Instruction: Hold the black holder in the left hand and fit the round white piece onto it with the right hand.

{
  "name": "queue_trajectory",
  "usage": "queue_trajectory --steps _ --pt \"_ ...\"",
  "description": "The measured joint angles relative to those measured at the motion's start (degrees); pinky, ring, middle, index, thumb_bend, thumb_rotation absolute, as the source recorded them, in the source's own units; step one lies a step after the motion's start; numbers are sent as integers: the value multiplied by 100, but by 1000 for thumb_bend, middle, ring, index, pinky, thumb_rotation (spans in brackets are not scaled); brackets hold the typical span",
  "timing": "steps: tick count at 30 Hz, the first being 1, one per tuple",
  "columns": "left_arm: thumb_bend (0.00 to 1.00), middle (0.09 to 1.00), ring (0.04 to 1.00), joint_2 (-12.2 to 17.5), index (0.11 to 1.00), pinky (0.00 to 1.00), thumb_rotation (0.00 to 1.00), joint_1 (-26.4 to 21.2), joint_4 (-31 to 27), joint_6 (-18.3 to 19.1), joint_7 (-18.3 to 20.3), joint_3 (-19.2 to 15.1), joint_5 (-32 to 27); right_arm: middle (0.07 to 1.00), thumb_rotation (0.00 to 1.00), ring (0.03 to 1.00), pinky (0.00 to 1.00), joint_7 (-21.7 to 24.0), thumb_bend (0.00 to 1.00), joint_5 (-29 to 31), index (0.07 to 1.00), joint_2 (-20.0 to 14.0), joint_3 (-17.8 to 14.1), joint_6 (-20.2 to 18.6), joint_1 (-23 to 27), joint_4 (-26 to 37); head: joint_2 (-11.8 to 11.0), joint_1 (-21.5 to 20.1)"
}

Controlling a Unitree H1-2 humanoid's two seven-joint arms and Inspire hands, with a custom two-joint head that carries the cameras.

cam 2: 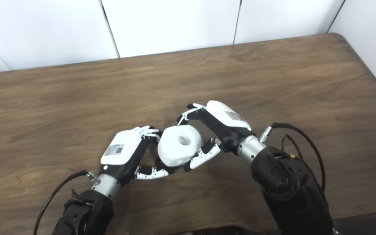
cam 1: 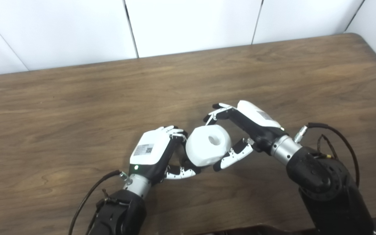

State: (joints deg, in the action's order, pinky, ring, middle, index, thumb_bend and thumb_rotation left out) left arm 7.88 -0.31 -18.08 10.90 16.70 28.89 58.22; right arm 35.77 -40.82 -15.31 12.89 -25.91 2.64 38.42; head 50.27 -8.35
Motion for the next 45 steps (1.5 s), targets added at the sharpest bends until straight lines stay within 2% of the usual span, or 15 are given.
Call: queue_trajectory --steps 13,26,34,45 --pt "518 792 885 -26 488 898 62 -30 34 -3 -18 31 31 772 133 935 817 173 524 -50 482 -189 180 -37 253 2 -9 26" --pt "518 794 884 -78 488 897 62 -58 69 22 -18 60 44 773 132 928 795 886 524 -330 482 -325 166 -79 601 10 9 70" --pt "519 792 880 -94 488 891 62 -60 76 36 -20 65 54 773 132 931 846 902 524 -398 482 -397 238 -58 658 8 18 88" --pt "519 790 878 -110 488 888 62 -66 80 77 -21 81 82 769 132 935 866 847 524 -604 483 -397 346 40 662 7 26 114"
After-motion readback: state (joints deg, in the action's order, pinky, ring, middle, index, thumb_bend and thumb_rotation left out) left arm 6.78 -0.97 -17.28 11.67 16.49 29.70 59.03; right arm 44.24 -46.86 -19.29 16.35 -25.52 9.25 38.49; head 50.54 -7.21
